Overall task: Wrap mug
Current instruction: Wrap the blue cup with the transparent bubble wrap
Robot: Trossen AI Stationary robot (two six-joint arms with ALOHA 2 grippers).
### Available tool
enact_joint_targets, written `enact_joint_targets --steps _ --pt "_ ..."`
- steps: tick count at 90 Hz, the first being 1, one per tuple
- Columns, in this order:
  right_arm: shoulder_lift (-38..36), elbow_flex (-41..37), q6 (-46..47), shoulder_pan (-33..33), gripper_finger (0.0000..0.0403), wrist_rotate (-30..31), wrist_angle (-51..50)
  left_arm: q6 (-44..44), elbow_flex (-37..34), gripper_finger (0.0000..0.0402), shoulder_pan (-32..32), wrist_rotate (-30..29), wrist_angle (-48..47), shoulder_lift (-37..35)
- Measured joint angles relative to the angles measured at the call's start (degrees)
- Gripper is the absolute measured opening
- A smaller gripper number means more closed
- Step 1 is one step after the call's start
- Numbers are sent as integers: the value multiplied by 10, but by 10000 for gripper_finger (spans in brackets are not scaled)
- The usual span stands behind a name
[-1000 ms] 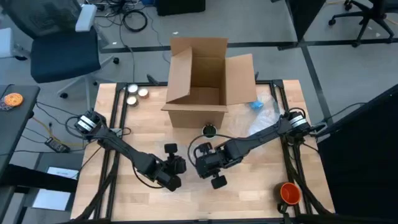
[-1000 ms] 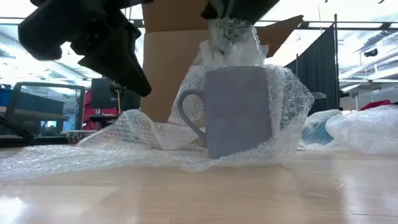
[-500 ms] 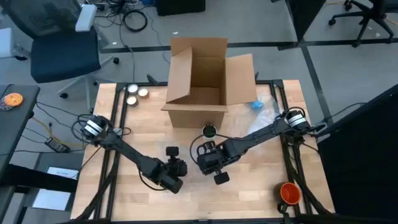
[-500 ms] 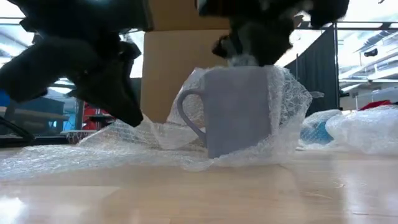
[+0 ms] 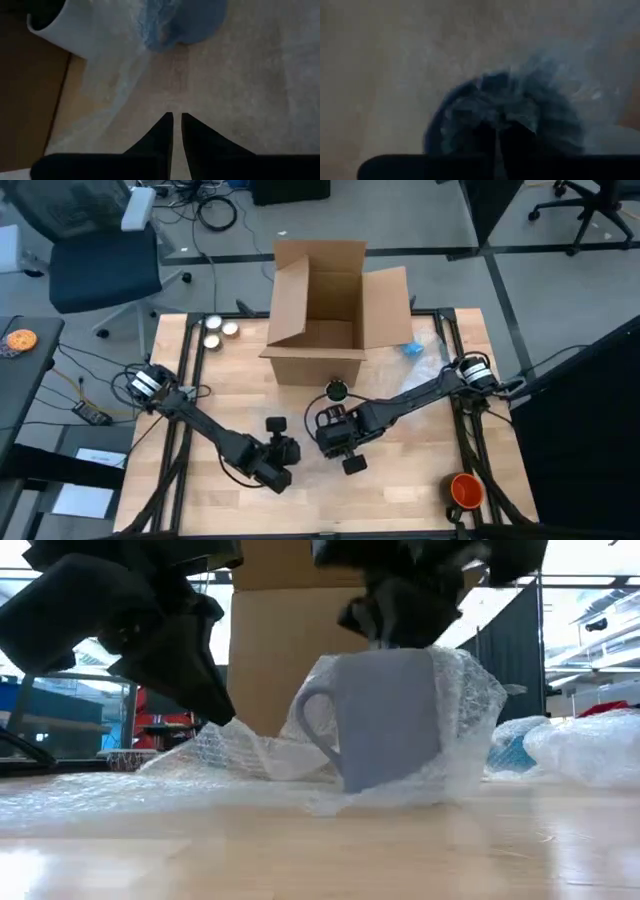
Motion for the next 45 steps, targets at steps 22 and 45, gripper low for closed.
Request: enact_joint_targets --steps 22,45 --pt "0 92 36 1 8 39 -133 -1 0 23 -1 0 0 0" --pt "0 95 170 -21 66 50 -151 -4 0 23 -7 1 -1 0"
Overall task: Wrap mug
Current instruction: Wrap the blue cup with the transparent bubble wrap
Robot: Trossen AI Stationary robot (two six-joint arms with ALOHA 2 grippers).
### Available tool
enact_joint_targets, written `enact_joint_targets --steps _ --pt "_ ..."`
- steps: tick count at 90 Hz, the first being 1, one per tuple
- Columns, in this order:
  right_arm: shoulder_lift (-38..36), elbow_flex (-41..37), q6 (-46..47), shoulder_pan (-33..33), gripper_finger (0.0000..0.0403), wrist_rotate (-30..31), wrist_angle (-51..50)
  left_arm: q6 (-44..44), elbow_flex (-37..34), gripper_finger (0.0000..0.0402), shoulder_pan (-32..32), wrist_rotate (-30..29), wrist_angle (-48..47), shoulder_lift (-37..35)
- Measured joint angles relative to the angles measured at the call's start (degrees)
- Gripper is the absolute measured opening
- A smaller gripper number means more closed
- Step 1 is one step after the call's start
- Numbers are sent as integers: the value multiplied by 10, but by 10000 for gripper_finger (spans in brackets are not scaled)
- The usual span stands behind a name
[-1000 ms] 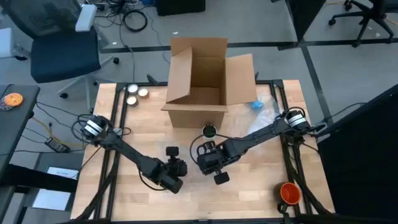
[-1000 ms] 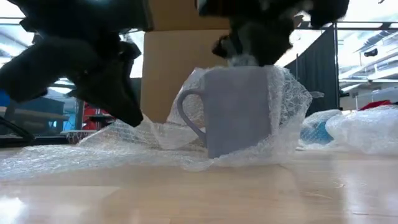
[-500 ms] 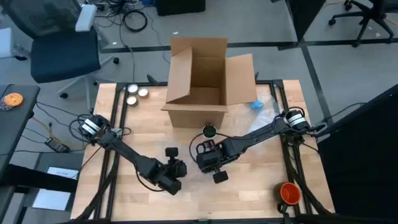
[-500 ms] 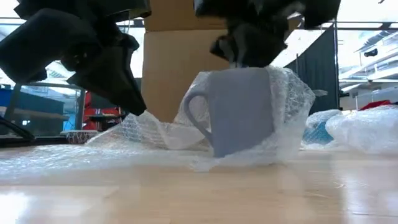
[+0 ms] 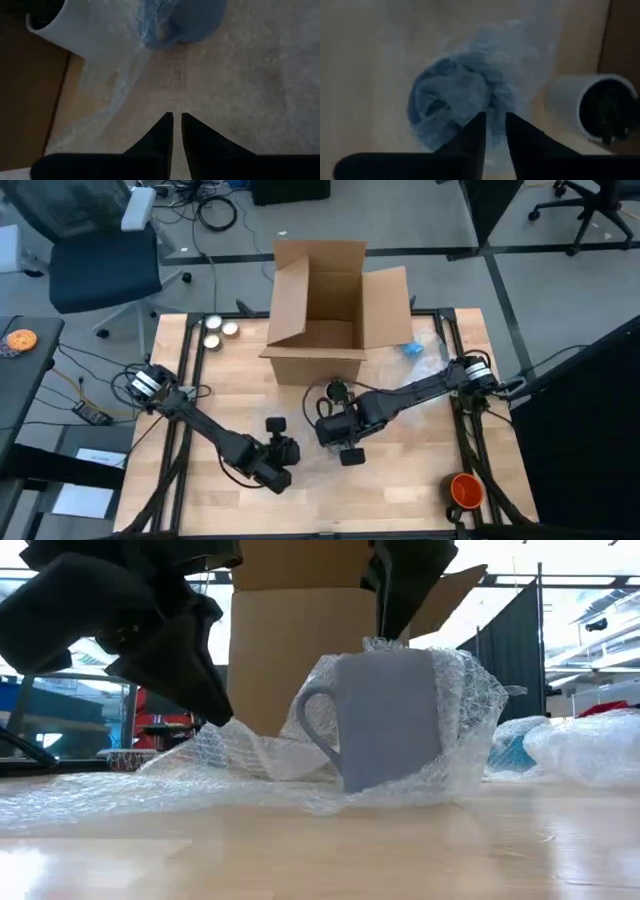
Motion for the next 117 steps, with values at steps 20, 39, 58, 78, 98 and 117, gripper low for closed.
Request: enact_joint_targets --steps 20,39,58,78,98,117 --pt "0 -29 90 -31 135 -31 -18 -14 0 23 -4 2 4 0" --pt "-1 -84 70 -40 173 -67 66 -15 0 23 -4 2 17 0" --pt "-1 -141 33 -36 162 -80 157 -16 0 23 -4 1 27 0" --pt "-1 -156 28 -34 47 -77 166 -18 -9 23 -5 2 62 17" --pt "0 -141 24 -33 8 -71 154 -44 -54 23 4 58 114 59" --pt "0 -115 19 -43 3 -22 105 -56 -61 23 9 91 152 77"
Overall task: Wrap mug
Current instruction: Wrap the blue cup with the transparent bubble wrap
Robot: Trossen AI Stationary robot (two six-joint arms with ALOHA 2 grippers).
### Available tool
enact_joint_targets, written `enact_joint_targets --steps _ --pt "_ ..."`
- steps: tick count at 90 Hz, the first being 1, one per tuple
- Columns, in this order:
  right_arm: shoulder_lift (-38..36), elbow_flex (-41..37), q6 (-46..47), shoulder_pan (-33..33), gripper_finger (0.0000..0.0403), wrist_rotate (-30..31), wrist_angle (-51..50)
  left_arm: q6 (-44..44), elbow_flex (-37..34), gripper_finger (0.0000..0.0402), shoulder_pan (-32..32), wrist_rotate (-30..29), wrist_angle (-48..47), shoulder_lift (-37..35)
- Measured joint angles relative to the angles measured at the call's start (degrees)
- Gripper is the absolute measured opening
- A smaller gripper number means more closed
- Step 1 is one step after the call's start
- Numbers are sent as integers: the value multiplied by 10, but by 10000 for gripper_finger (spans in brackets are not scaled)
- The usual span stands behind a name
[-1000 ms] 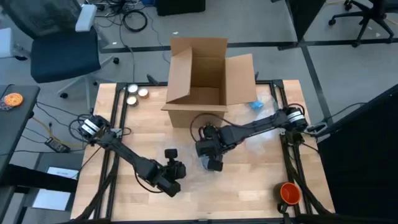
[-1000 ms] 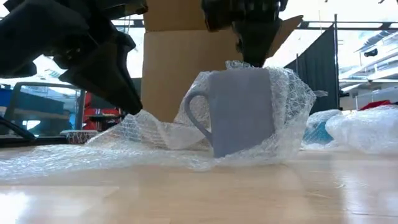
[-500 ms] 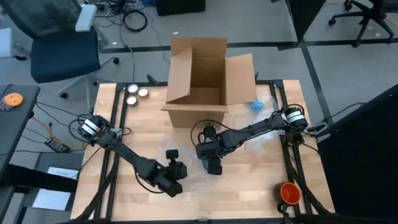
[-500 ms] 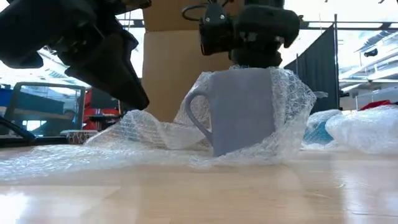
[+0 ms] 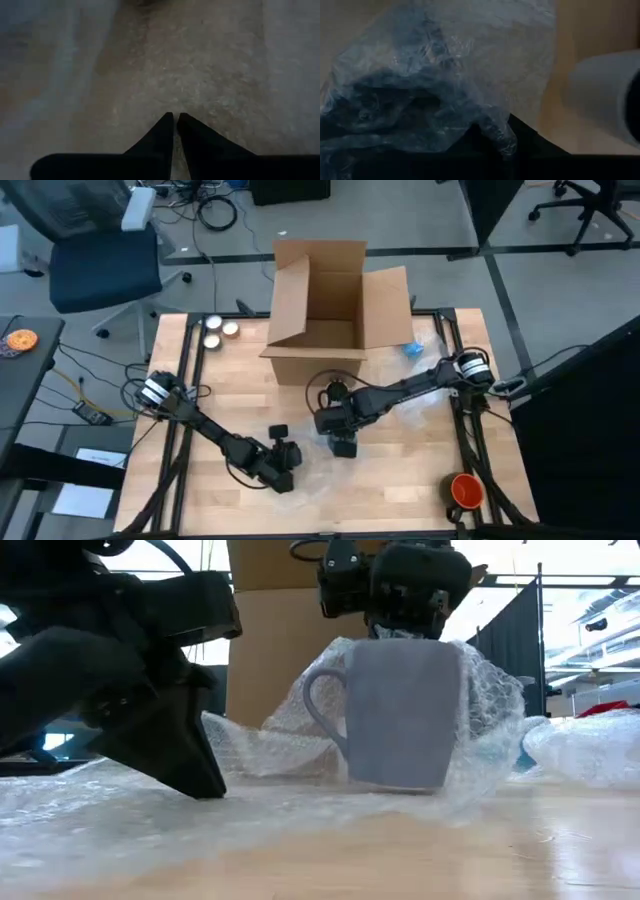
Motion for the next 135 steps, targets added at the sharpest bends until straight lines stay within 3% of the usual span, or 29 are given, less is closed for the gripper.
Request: enact_joint_targets --steps 42,63,84,114,135 --pt "0 44 -123 -7 1 126 -57 1 4 23 0 30 3 1" --pt "0 42 -241 -3 0 124 -46 28 4 23 0 31 -5 -1" --pt "-1 -15 -326 9 0 112 31 33 0 23 -1 44 -34 -36" --pt "-4 -35 -344 11 2 98 71 52 -2 23 -2 54 -56 -91" --pt "-3 -36 -310 3 3 94 91 35 0 23 -15 89 -93 -202"
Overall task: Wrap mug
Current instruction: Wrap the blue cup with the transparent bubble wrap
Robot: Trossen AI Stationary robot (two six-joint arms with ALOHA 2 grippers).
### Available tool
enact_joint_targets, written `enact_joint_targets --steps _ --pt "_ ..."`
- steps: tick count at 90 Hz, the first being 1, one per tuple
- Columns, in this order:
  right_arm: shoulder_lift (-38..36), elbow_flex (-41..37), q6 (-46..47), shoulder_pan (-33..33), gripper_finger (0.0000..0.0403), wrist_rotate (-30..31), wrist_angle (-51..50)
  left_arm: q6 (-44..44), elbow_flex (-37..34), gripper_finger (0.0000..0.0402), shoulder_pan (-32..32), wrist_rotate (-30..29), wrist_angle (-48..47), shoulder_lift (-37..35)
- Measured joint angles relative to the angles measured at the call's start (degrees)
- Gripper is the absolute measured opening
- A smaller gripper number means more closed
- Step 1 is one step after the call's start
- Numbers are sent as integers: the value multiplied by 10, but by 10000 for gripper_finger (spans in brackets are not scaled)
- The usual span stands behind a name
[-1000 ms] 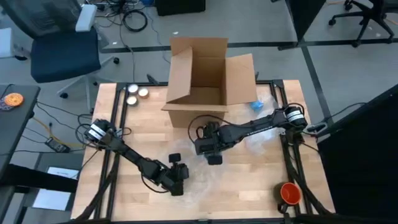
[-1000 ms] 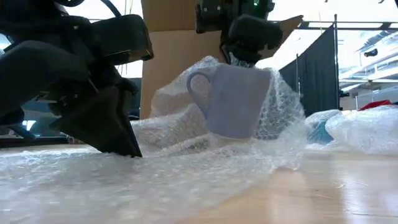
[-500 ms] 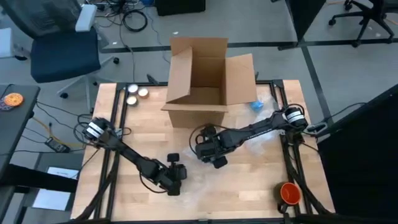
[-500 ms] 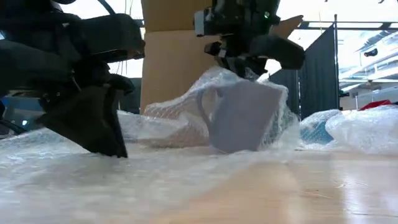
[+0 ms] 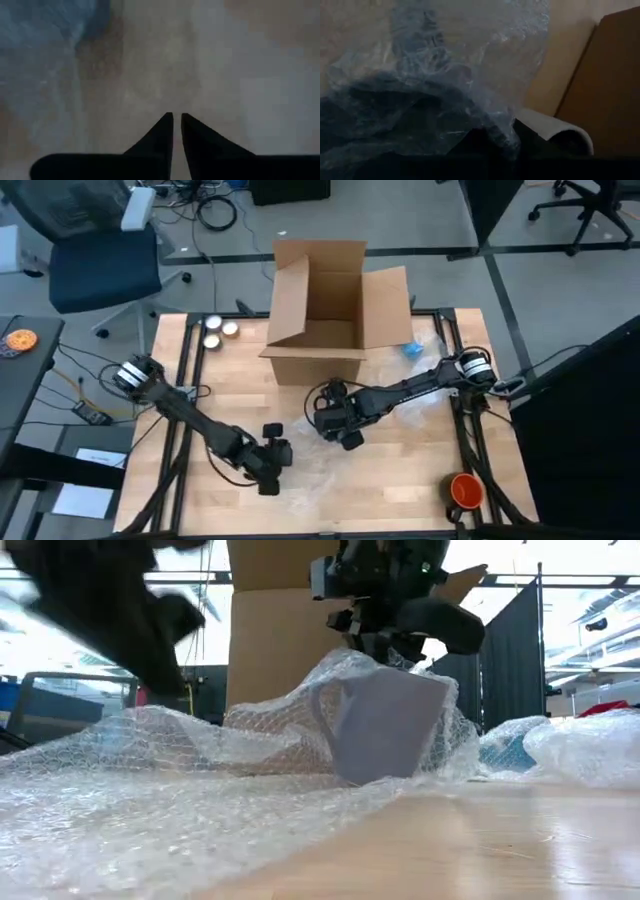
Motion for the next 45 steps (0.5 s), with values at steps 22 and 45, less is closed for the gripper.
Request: enact_joint_targets --steps 22,45 --pt "4 -2 84 -26 25 -40 26 1 1 23 -62 -54 -4 -114" --pt "5 -2 125 -38 53 -40 41 6 -4 23 -105 -105 2 -124"
